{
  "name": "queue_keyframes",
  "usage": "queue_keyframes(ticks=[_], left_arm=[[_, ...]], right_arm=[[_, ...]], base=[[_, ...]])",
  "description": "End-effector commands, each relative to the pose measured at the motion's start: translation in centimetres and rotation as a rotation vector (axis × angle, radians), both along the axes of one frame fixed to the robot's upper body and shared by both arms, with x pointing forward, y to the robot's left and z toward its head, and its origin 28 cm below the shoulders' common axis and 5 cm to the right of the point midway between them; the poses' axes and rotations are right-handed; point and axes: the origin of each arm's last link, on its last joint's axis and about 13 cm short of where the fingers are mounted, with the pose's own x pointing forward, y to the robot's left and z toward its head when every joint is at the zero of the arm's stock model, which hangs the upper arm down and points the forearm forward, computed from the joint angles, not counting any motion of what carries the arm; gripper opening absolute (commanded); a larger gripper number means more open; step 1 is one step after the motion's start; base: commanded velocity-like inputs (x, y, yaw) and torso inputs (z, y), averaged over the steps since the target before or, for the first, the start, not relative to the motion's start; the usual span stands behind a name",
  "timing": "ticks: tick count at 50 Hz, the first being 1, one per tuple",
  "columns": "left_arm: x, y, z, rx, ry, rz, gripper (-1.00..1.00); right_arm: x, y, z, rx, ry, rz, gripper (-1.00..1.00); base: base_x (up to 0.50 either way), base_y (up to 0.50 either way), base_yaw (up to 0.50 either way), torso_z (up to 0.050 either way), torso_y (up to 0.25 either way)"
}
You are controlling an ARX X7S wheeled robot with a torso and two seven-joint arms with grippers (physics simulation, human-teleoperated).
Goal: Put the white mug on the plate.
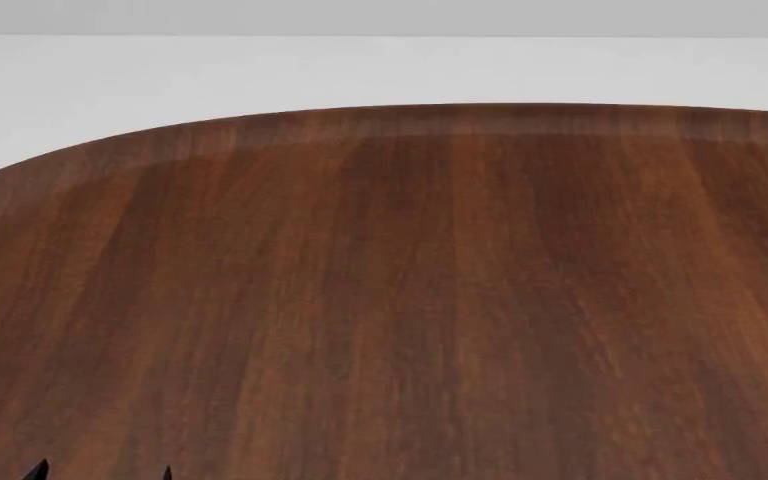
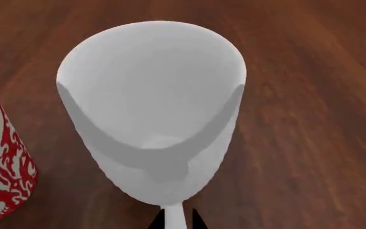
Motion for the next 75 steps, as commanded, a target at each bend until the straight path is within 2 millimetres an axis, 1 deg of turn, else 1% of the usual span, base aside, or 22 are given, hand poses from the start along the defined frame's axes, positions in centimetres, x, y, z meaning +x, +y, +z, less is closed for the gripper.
queue_keyframes(ticks=[1, 11, 12, 18, 21, 24, 31, 32, 36, 40, 45, 51, 59, 63, 68, 73, 75], left_arm=[[0.1, 0.0, 0.0, -0.001, 0.003, 0.004, 1.00], [0.2, 0.0, -0.2, 0.005, 0.006, 0.008, 1.00], [-0.1, 0.1, -0.1, 0.007, 0.006, 0.008, 1.00], [0.2, 0.1, -0.2, 0.012, 0.008, 0.016, 1.00], [0.3, 0.4, -0.6, 0.022, 0.014, 0.025, 1.00], [0.8, 0.7, -1.2, 0.034, 0.029, 0.047, 1.00], [1.6, 0.9, -2.2, 0.072, 0.056, 0.081, 1.00], [1.7, 0.9, -2.4, 0.098, 0.057, 0.090, 1.00], [2.4, 1.0, -3.3, 0.103, 0.091, 0.107, 1.00], [2.9, 1.0, -3.8, 0.122, 0.109, 0.122, 1.00], [3.0, 1.4, -3.4, 0.100, 0.114, 0.143, 1.00], [2.9, 1.7, -2.4, 0.094, 0.094, 0.172, 1.00], [3.0, 2.0, -2.4, 0.095, 0.085, 0.185, 1.00], [3.0, 2.1, -2.0, 0.095, 0.075, 0.193, 1.00], [3.0, 2.2, -1.7, 0.092, 0.066, 0.201, 1.00], [3.1, 2.3, -1.8, 0.094, 0.067, 0.205, 1.00], [3.1, 2.3, -1.7, 0.095, 0.067, 0.207, 1.00]], right_arm=[[-0.2, -0.3, 0.8, -0.021, -0.048, -0.039, -1.00], [-1.5, -0.7, 1.2, -0.033, -0.076, -0.081, -1.00], [-1.6, -0.7, 1.3, -0.037, -0.082, -0.086, -1.00], [-2.4, -0.8, 1.6, -0.054, -0.116, -0.111, -1.00], [-2.8, -0.7, 2.1, -0.052, -0.140, -0.116, -1.00], [-3.2, -0.8, 2.7, -0.034, -0.181, -0.128, -1.00], [-4.1, -1.0, 4.2, -0.009, -0.256, -0.142, -1.00], [-4.2, -1.0, 4.3, -0.007, -0.259, -0.143, -1.00], [-4.7, -1.1, 4.4, 0.010, -0.281, -0.146, -1.00], [-5.4, -1.4, 4.8, 0.023, -0.312, -0.161, -1.00], [-6.1, -2.0, 5.3, 0.019, -0.339, -0.191, -1.00], [-6.8, -2.9, 5.4, 0.004, -0.354, -0.248, -1.00], [-7.5, -3.6, 6.7, -0.034, -0.408, -0.301, -1.00], [-7.7, -3.8, 7.4, -0.051, -0.420, -0.309, -1.00], [-8.2, -4.5, 7.2, -0.067, -0.417, -0.357, -1.00], [-8.5, -4.9, 7.6, -0.079, -0.431, -0.387, -1.00], [-8.6, -5.2, 7.4, -0.076, -0.426, -0.407, -1.00]], base=[[0.00, 0.00, 0.00, 0.000, 0.000], [0.00, 0.00, 0.00, 0.000, 0.000], [0.00, 0.00, 0.00, 0.000, 0.000], [0.00, 0.00, 0.00, 0.000, 0.000], [0.00, 0.00, 0.00, 0.000, 0.000], [0.00, 0.00, 0.00, 0.000, 0.000], [0.00, 0.00, 0.00, 0.000, 0.000], [0.00, 0.00, 0.00, 0.000, 0.010], [0.00, 0.00, 0.00, 0.000, 0.000], [0.00, 0.00, 0.00, 0.000, 0.000], [0.00, 0.00, 0.00, 0.000, 0.000], [0.00, 0.00, 0.00, 0.000, 0.000], [0.00, 0.00, 0.00, 0.000, 0.000], [0.00, 0.00, 0.00, 0.000, 0.000], [0.00, 0.00, 0.00, 0.000, 0.000], [0.00, 0.00, 0.00, 0.000, 0.000], [0.00, 0.00, 0.00, 0.000, 0.000]])
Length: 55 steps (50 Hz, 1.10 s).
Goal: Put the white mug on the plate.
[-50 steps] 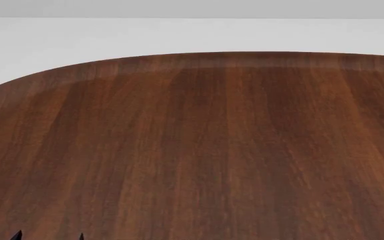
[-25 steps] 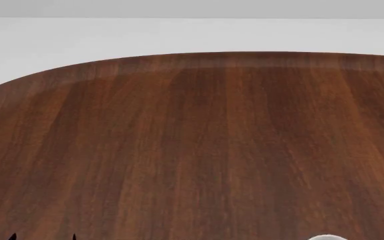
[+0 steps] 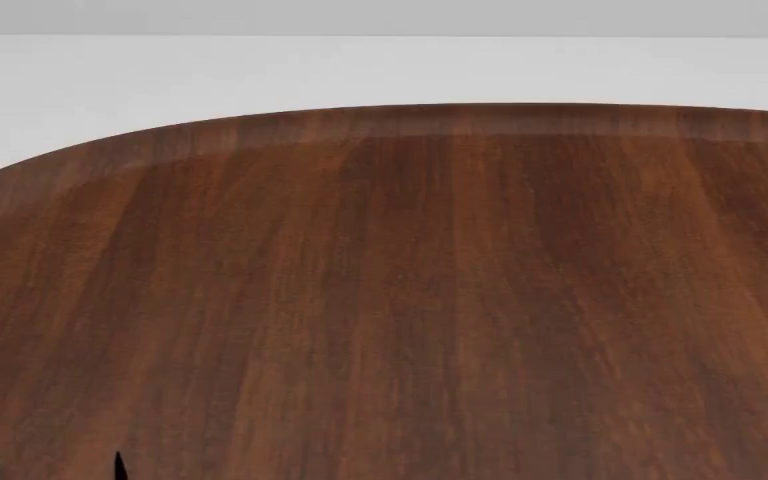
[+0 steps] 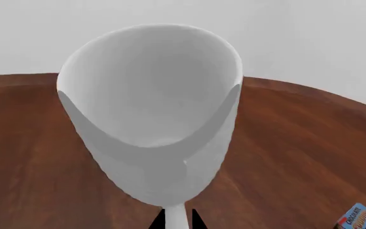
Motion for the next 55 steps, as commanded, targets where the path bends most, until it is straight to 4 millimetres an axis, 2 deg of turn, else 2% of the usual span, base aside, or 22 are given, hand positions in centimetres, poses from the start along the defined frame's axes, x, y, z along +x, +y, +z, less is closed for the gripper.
queue_keyframes(ticks=[1, 25, 55], left_arm=[[0.1, 0.2, 0.3, 0.003, -0.008, 0.016, 1.00], [-0.2, 0.0, 0.6, 0.003, -0.013, 0.009, 1.00], [-0.2, 0.0, 0.5, 0.010, -0.012, 0.013, 1.00]], right_arm=[[-0.7, -1.2, 0.6, -0.031, -0.028, -0.077, -1.00], [-1.0, -4.1, -1.3, -0.007, 0.024, -0.233, -1.00], [-2.0, -5.9, -3.5, 0.021, 0.068, -0.347, -1.00]], base=[[0.00, 0.00, 0.00, 0.000, 0.000], [0.00, 0.00, 0.00, 0.000, 0.000], [0.00, 0.00, 0.00, 0.000, 0.000]])
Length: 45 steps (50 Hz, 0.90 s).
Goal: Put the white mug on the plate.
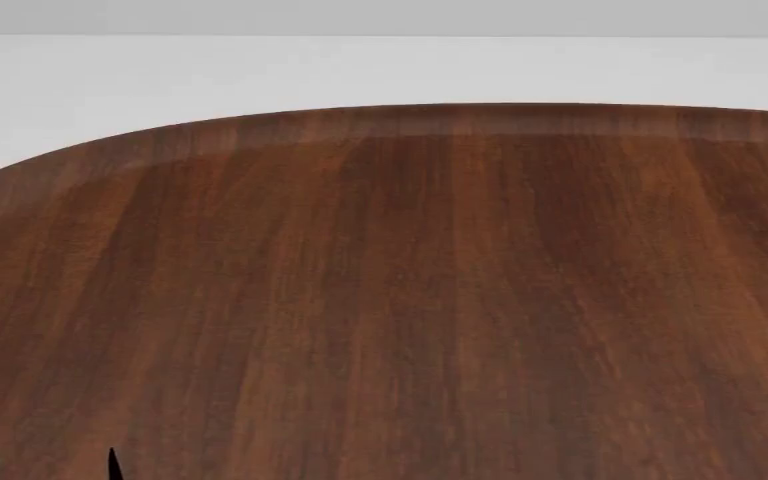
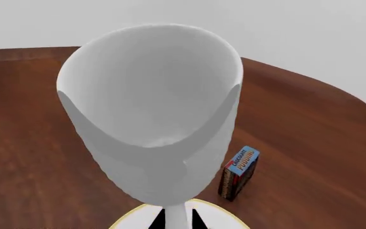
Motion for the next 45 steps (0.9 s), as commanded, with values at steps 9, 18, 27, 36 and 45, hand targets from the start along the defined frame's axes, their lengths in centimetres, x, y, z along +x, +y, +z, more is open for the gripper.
queue_keyframes(ticks=[9, 18, 27, 36, 45], left_arm=[[0.0, 0.0, -0.2, 0.008, 0.005, 0.001, 1.00], [0.1, -0.1, -0.2, 0.012, 0.007, 0.004, 1.00], [0.1, 0.0, -0.3, 0.021, 0.008, 0.012, 1.00], [0.4, 0.0, -0.3, 0.034, 0.007, 0.024, 1.00], [0.5, 0.0, -0.4, 0.040, 0.010, 0.030, 1.00]], right_arm=[[-1.0, -0.7, -1.1, 0.025, 0.017, -0.050, -1.00], [-1.5, -0.8, -2.0, 0.045, 0.045, -0.072, -1.00], [-2.4, -0.6, -2.0, 0.057, 0.061, -0.065, -1.00], [-3.2, -0.4, -2.2, 0.062, 0.079, -0.055, -1.00], [-3.4, -0.2, -2.6, 0.082, 0.080, -0.050, -1.00]], base=[[0.00, 0.00, 0.00, 0.000, 0.001], [0.00, 0.00, 0.00, 0.000, 0.000], [0.00, 0.00, 0.00, 0.000, 0.000], [0.00, 0.00, 0.00, 0.000, 0.000], [0.00, 0.00, 0.00, 0.000, 0.000]])
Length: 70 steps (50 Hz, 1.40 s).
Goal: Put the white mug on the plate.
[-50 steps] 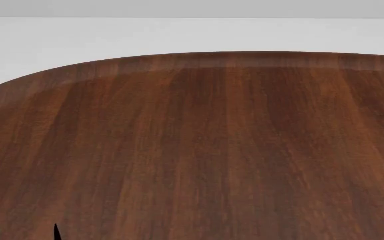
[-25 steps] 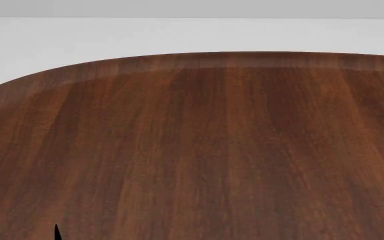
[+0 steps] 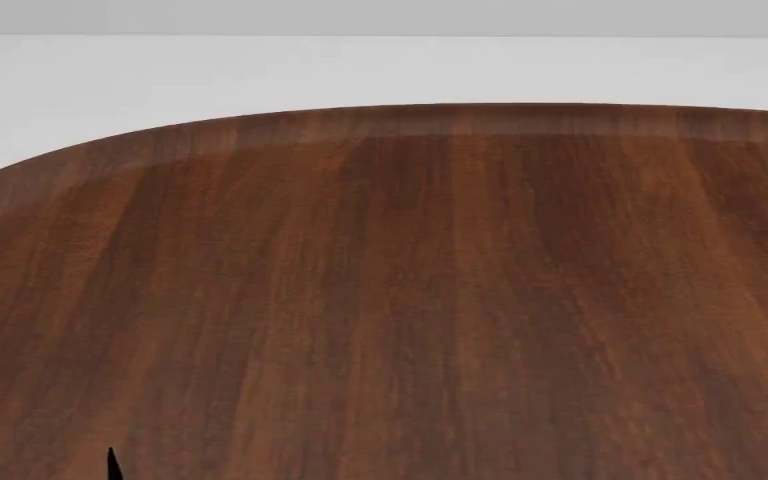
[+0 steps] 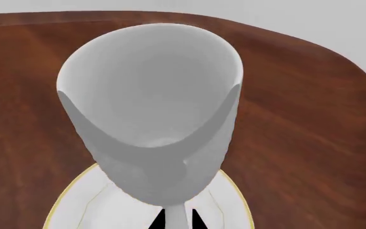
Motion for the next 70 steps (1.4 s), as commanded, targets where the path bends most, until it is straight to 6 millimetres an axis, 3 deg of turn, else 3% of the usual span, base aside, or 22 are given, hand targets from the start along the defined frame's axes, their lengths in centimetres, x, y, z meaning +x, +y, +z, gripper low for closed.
queue_keyframes(ticks=[1, 70], left_arm=[[0.2, 0.0, -0.1, 0.010, 0.003, 0.010, 1.00], [0.0, 0.1, 0.2, 0.019, -0.010, 0.016, 1.00]], right_arm=[[-0.5, 0.2, -0.3, 0.002, 0.009, 0.011, -1.00], [-1.0, 0.2, -1.6, 0.084, 0.041, -0.013, -1.00]], base=[[0.00, 0.00, 0.00, 0.000, 0.000], [0.00, 0.00, 0.00, 0.000, 0.000]])
